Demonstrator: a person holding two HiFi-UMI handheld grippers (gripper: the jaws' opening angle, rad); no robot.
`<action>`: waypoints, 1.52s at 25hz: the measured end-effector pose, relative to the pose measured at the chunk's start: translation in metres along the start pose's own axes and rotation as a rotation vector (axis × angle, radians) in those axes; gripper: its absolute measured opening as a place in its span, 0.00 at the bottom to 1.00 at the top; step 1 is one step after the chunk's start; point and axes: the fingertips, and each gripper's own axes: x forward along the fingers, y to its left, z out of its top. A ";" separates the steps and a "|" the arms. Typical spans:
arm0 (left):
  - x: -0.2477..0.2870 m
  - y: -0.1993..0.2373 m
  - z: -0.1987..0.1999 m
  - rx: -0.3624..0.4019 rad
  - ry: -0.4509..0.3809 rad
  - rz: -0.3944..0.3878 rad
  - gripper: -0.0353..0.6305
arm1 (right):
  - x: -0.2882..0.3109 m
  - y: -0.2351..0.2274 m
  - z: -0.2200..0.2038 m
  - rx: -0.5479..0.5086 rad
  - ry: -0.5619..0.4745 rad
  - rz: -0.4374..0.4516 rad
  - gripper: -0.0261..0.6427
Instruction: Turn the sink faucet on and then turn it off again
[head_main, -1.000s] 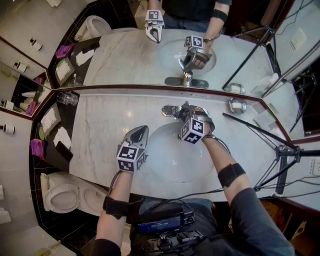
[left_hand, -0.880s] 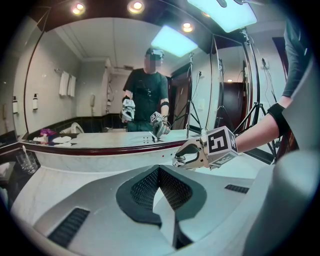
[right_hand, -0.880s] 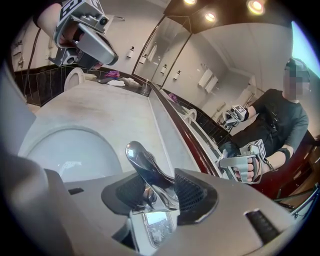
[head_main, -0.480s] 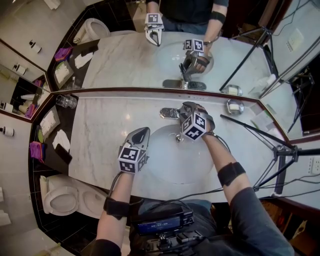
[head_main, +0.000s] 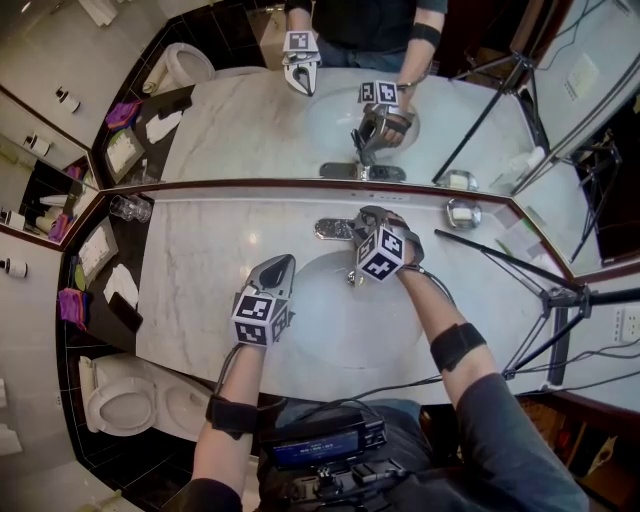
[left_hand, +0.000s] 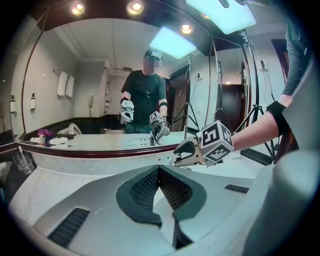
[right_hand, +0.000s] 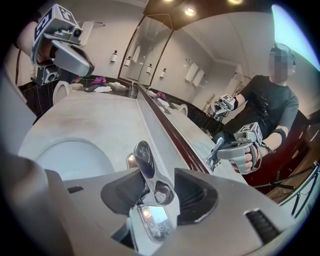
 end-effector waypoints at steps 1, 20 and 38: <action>0.000 0.000 0.001 -0.001 -0.002 0.000 0.04 | -0.001 0.001 -0.001 -0.002 0.007 0.001 0.35; -0.005 -0.023 0.019 -0.019 -0.061 -0.039 0.05 | -0.128 -0.021 -0.040 0.428 -0.135 -0.129 0.07; -0.014 -0.045 0.019 -0.038 -0.076 -0.085 0.04 | -0.203 -0.001 -0.106 0.807 -0.252 -0.190 0.07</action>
